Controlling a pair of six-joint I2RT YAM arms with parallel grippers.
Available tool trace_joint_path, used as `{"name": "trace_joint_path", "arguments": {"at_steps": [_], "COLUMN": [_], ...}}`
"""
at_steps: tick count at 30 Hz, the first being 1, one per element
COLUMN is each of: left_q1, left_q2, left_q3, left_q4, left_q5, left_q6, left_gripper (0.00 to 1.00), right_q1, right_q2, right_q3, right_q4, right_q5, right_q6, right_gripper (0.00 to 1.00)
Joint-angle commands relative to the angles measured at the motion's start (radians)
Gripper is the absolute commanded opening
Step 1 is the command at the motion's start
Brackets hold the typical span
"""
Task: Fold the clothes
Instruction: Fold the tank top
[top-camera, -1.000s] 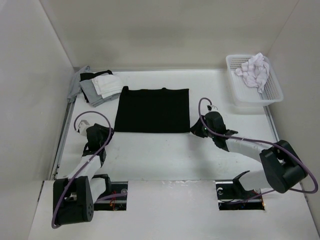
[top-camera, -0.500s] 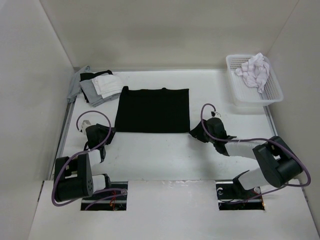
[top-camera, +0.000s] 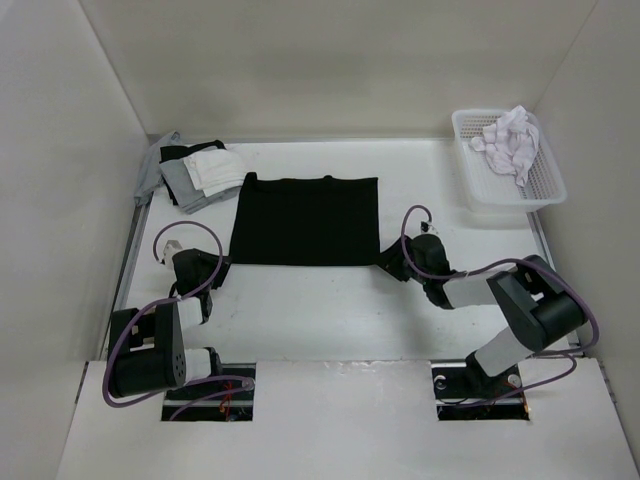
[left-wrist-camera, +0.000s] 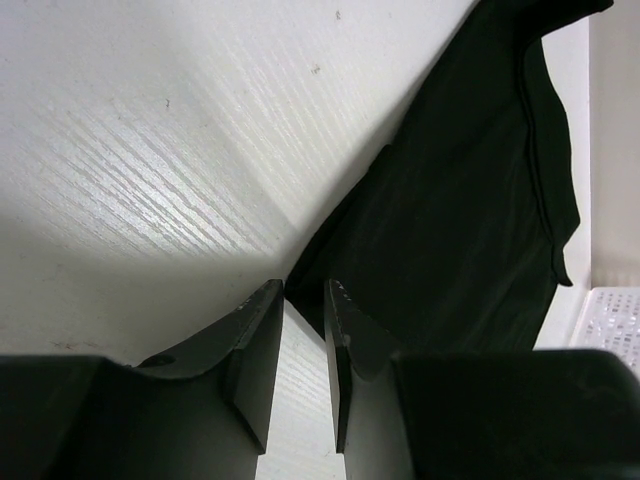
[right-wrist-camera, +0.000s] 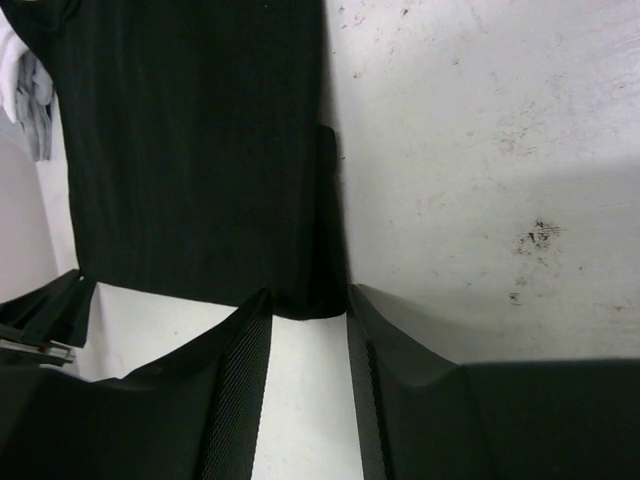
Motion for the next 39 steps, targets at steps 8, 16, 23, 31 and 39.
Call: {"name": "trace_joint_path", "arguments": {"at_steps": [8, 16, 23, 31, 39], "left_q1": [-0.002, -0.004, -0.014, -0.027, -0.077], "left_q2": [0.039, 0.048, 0.044, -0.343, -0.976], "left_q3": [0.021, 0.041, 0.049, 0.024, 0.292], "left_q4": [0.001, 0.009, 0.055, -0.149, -0.715], "left_q5": [-0.032, -0.035, -0.041, 0.008, 0.036], "left_q6": [0.006, 0.002, -0.012, -0.020, -0.001], "left_gripper": [0.15, 0.05, 0.00, 0.00, 0.00], "right_q1": [-0.012, -0.005, -0.005, 0.030, 0.252], "right_q2": [0.052, 0.069, -0.038, -0.377, -1.021], "right_q3": [0.013, 0.022, -0.021, -0.061, 0.098], "right_q4": [0.056, 0.062, 0.033, -0.201, -0.848], "right_q5": [-0.005, 0.018, 0.055, 0.127, 0.309], "right_q6": [0.040, 0.040, -0.001, -0.081, -0.140], "right_gripper": [0.25, 0.06, 0.00, 0.00, 0.00]}}
